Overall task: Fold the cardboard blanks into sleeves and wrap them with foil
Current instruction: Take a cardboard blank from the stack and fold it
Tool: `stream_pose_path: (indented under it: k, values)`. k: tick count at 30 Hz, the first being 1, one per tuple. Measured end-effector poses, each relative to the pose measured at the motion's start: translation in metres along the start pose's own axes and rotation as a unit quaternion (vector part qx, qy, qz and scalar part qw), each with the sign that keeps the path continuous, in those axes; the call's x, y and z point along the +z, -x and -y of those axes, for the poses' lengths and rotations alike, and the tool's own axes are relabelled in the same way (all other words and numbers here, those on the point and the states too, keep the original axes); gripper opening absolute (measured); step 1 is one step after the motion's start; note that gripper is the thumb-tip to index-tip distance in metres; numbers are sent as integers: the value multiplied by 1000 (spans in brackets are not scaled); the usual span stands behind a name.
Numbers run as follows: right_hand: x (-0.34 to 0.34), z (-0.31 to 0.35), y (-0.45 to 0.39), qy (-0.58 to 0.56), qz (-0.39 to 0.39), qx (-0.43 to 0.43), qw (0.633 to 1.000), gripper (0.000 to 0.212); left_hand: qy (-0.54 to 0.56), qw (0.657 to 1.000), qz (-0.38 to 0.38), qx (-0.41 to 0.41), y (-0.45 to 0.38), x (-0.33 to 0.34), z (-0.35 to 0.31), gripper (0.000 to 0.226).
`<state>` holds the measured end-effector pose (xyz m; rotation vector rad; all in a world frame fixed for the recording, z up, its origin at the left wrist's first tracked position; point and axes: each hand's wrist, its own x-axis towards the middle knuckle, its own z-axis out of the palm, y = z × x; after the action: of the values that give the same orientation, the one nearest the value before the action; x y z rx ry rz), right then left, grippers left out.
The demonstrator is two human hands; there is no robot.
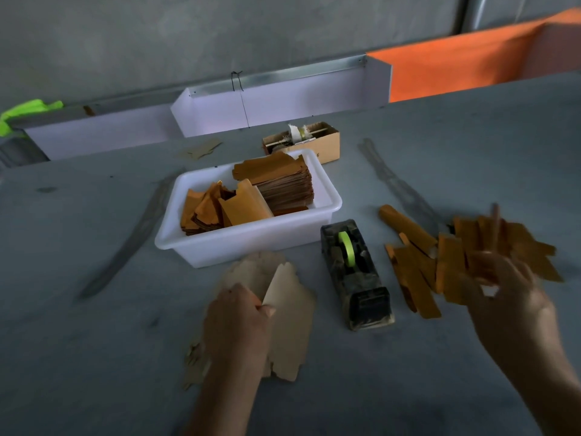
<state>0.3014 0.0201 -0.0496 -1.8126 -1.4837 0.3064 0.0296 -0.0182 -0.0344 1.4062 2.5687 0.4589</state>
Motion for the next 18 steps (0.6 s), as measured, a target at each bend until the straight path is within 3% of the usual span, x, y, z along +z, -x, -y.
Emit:
stream_pose_path:
  k: [3, 5, 8, 10, 14, 18]
  values:
    - [-5, 7, 24, -50, 21, -16, 998, 16, 75, 997, 10, 1, -1, -6, 3, 19]
    - [-12, 18, 36, -99, 29, -10, 995, 15, 205, 978, 26, -16, 1, -13, 5, 13]
    - [-16, 41, 51, -177, 88, -11, 980, 15, 432, 894, 108, -53, 11, -24, 3, 4]
    - [-14, 55, 58, -233, 148, 7, 961, 10, 508, 845, 162, -46, 21, -28, 0, 9]
    - [-2, 75, 63, -323, 278, 58, 903, 39, 577, 782, 233, -44, 36, -30, -8, 21]
    - [11, 81, 62, -364, 320, 152, 861, 16, 623, 733, 268, -52, 42, -26, -12, 19]
